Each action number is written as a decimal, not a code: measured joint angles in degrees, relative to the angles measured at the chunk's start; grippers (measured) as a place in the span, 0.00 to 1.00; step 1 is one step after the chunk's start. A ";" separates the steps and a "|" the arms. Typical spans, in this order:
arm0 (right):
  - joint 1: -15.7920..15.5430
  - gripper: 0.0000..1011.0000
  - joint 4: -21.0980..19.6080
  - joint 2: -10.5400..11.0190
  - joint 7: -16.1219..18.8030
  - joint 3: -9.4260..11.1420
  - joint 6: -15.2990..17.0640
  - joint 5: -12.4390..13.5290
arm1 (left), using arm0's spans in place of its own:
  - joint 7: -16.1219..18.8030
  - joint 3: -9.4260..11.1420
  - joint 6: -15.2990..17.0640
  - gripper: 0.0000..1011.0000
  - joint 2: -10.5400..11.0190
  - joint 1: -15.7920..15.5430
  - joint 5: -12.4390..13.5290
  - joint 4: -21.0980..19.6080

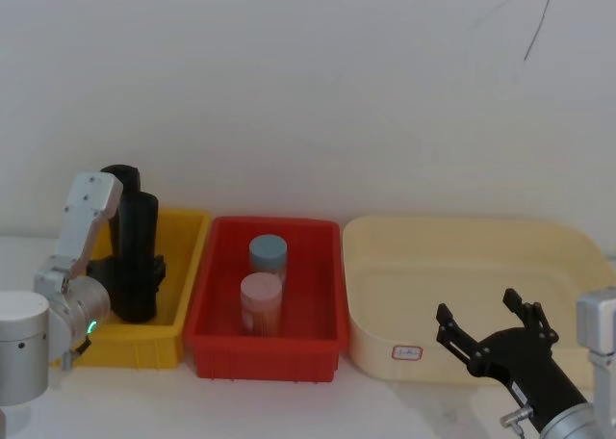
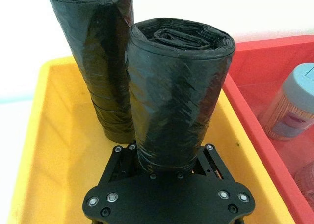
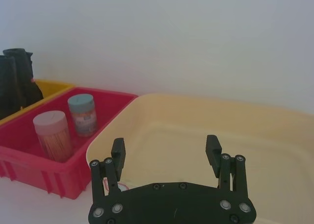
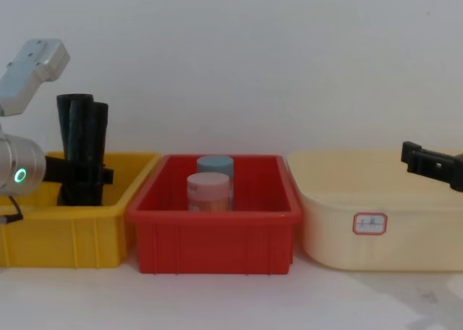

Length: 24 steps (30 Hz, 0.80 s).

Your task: Pick up the garbage bag with the one hand and transfer it to the other hand.

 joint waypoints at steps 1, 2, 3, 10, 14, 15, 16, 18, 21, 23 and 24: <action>0.18 0.99 0.04 0.01 0.17 -0.01 0.08 0.00 | 0.00 0.00 0.00 0.42 0.00 0.00 0.00 0.00; 0.56 0.99 0.21 0.06 0.50 -0.06 0.21 0.01 | 0.00 0.00 0.00 0.42 -0.01 0.00 0.00 0.01; 0.79 0.99 0.29 0.10 0.70 -0.09 0.30 0.03 | 0.00 0.00 0.00 0.42 0.00 0.00 0.00 0.00; 4.02 0.99 1.80 0.27 3.78 -0.60 1.45 0.99 | 0.00 0.00 0.01 0.42 -0.02 0.00 0.00 0.01; 7.44 0.99 3.70 0.09 6.64 -1.14 2.31 2.16 | 0.00 0.00 0.01 0.42 -0.02 0.00 0.00 0.00; 8.04 0.99 4.33 -0.02 7.33 -1.32 2.53 2.49 | 0.00 0.00 0.01 0.42 -0.02 0.01 0.00 0.00; 9.59 0.99 5.33 -0.23 8.32 -1.62 2.86 2.98 | 0.00 0.00 0.01 0.42 -0.02 0.00 0.00 0.01; 10.78 0.99 6.51 -0.48 9.40 -1.92 3.21 3.53 | 0.00 0.00 0.01 0.42 -0.03 0.00 0.00 0.00; 13.28 0.99 8.70 -1.01 11.02 -2.54 3.85 4.34 | 0.00 0.00 0.01 0.42 -0.02 0.00 0.00 0.00; 15.57 0.99 10.87 -1.65 12.77 -3.12 4.58 5.26 | 0.00 0.00 0.01 0.42 -0.02 0.00 -0.01 0.00; 17.36 0.99 12.66 -2.18 13.80 -3.65 5.09 5.79 | 0.00 0.00 0.01 0.42 -0.01 0.00 -0.01 0.00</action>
